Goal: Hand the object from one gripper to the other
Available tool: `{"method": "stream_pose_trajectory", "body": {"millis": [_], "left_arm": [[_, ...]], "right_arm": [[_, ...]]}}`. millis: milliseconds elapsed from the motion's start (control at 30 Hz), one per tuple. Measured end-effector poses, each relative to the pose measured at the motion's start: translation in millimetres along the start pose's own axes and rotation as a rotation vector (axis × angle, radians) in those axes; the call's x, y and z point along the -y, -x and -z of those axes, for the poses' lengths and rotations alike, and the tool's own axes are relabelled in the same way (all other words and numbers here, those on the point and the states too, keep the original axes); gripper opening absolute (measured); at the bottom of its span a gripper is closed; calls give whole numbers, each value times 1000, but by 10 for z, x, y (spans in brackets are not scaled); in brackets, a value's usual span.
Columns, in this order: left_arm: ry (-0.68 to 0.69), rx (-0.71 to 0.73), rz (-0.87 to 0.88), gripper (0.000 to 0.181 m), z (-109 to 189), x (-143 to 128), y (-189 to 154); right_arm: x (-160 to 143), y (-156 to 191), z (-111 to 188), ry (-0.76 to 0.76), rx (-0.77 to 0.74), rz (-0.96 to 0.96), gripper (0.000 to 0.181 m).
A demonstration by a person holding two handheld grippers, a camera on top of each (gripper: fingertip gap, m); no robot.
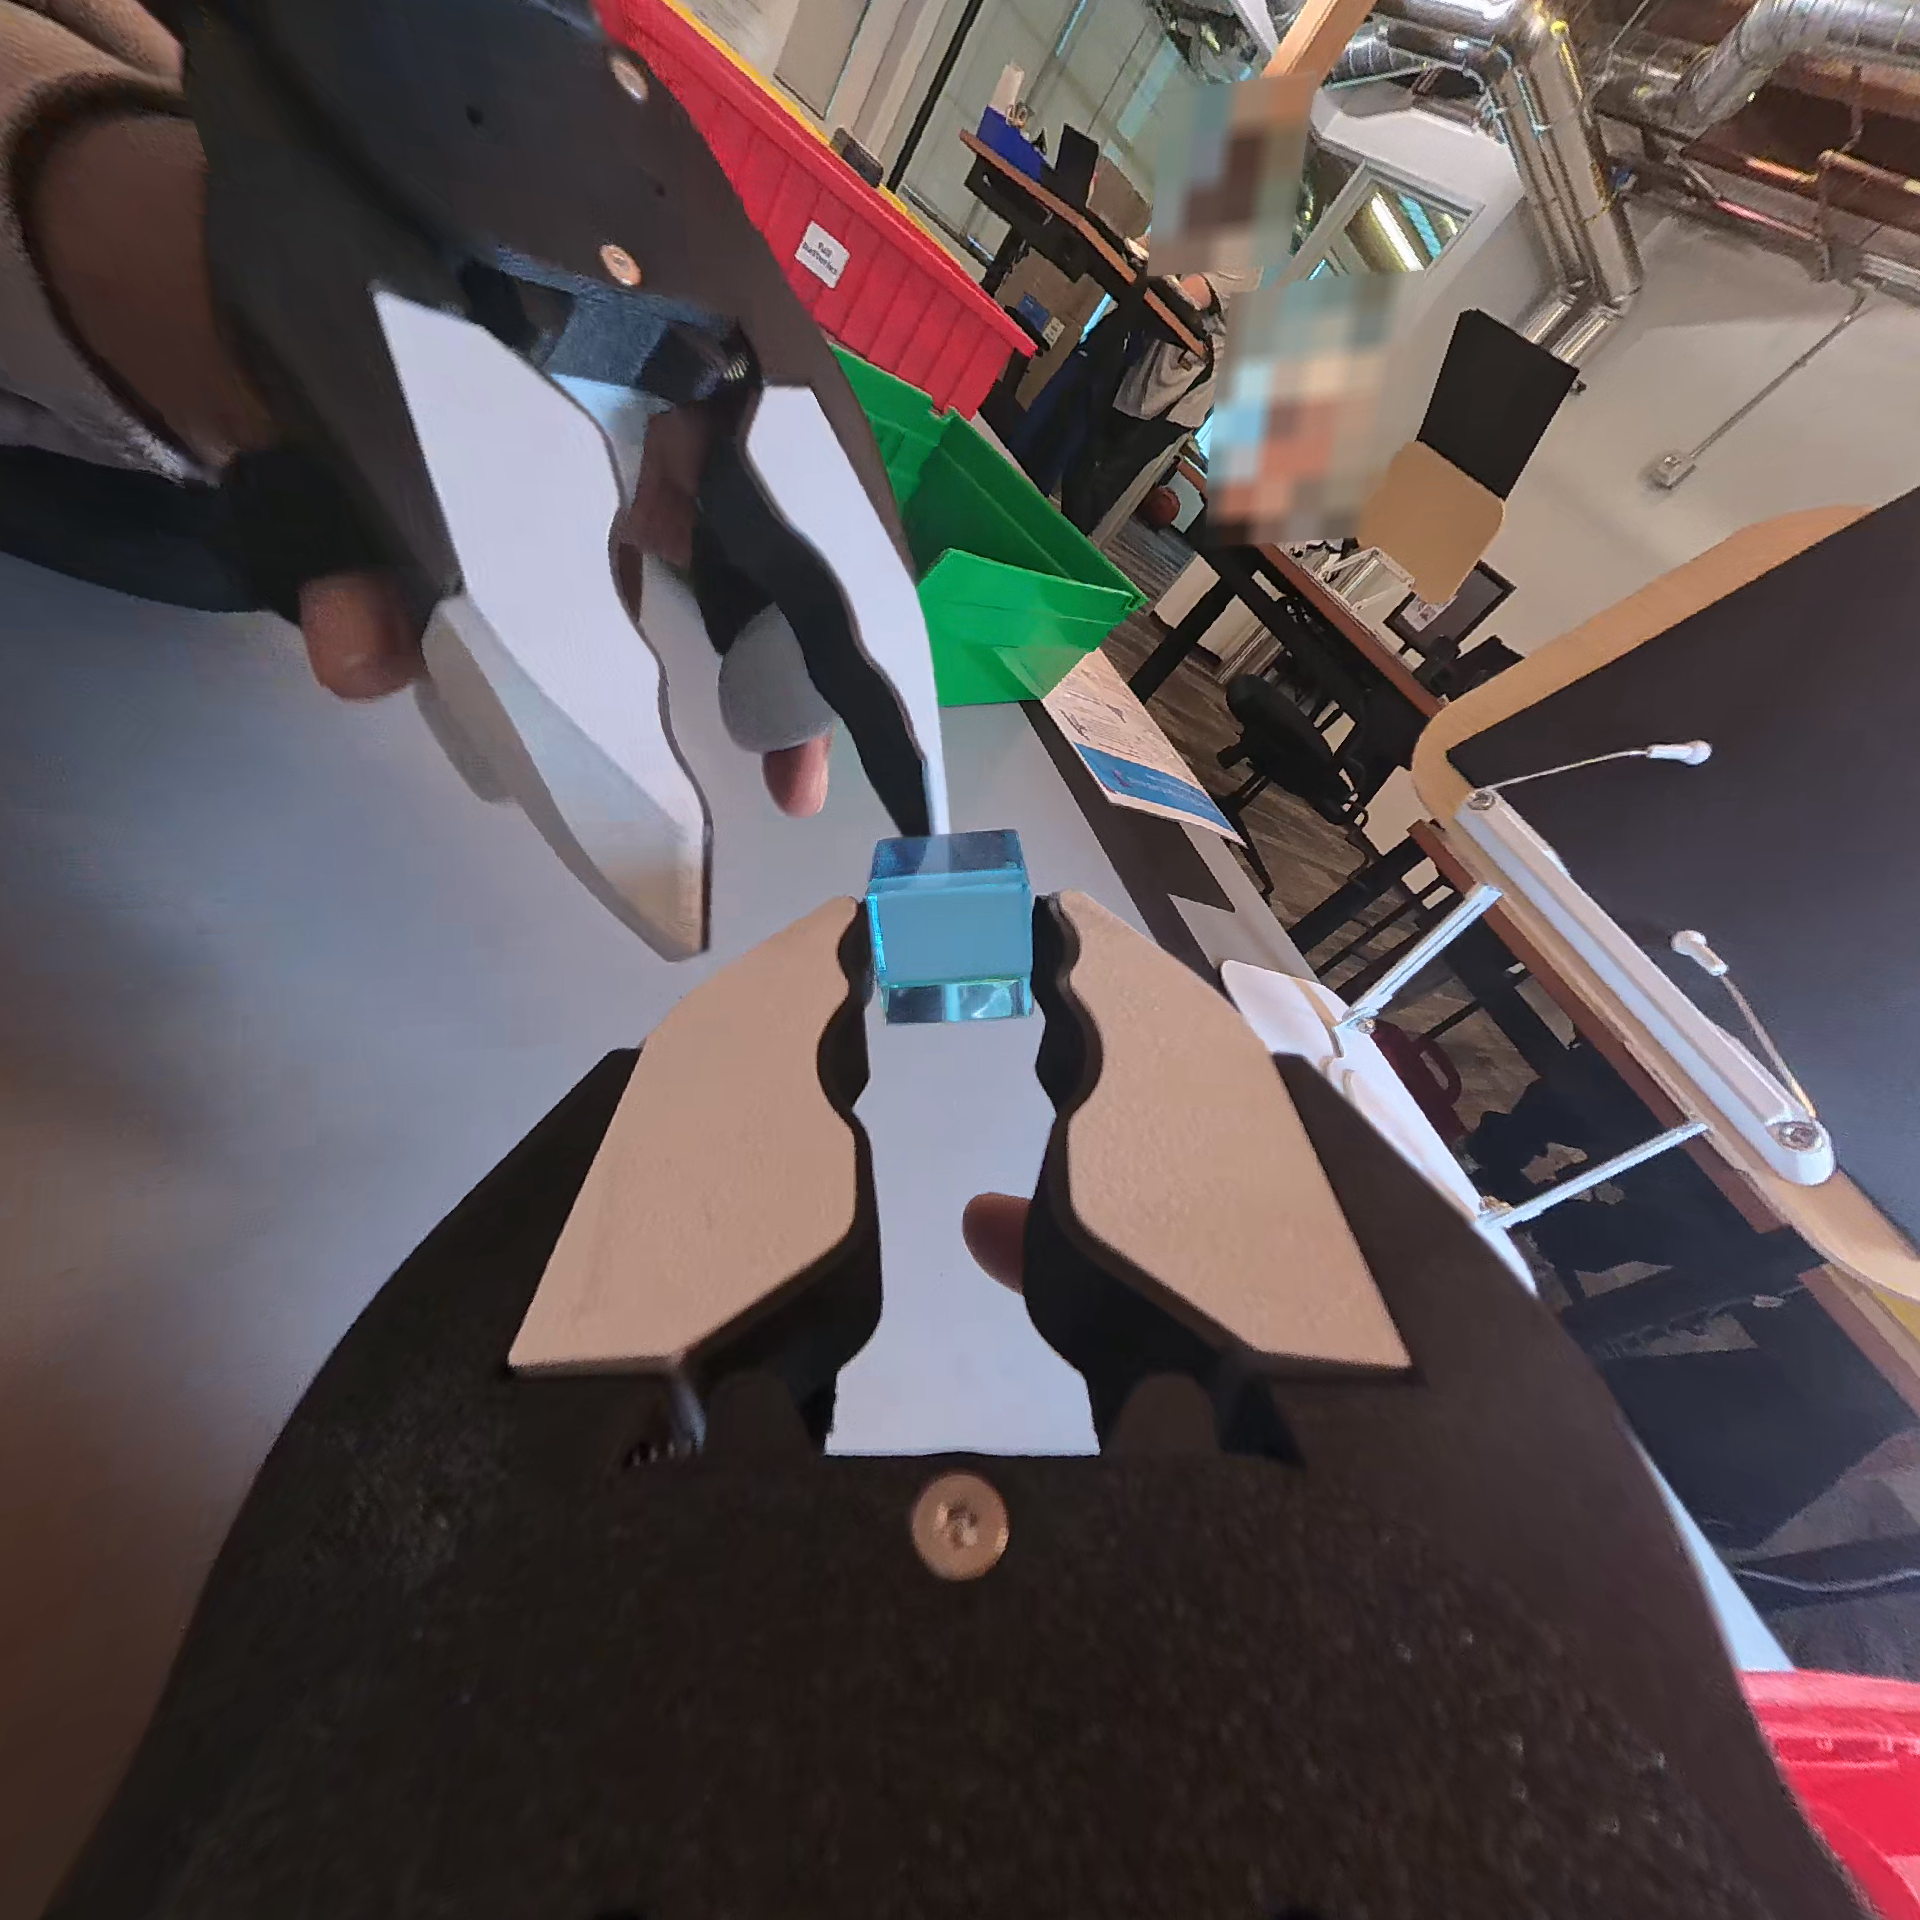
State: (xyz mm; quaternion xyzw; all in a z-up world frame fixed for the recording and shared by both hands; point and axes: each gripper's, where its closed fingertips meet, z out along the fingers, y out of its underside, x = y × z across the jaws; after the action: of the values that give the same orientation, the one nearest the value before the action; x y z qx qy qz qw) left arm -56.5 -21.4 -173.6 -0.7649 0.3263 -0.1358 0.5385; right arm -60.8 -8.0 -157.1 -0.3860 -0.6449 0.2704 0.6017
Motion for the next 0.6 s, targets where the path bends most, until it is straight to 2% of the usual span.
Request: {"method": "stream_pose_trajectory", "body": {"millis": [100, 167, 333, 433, 600], "left_arm": [[-68, -201, 243, 58, 34, 81, -122], [-116, -285, 351, 57, 71, 141, -133], [-193, -388, 476, 56, 122, 230, -128], [-262, -441, 451, 57, 187, 317, -151], [-358, -473, 257, 59, 346, 473, -292]], "right_arm": [[27, 21, 12, -7, -4, 32, 29], [41, 36, 18, -10, -7, 54, 29], [108, 99, 31, -48, 30, 20, 29], [235, 142, 65, -130, 137, -210, 29], [529, 132, 187, -295, 345, -633, 29]]}}
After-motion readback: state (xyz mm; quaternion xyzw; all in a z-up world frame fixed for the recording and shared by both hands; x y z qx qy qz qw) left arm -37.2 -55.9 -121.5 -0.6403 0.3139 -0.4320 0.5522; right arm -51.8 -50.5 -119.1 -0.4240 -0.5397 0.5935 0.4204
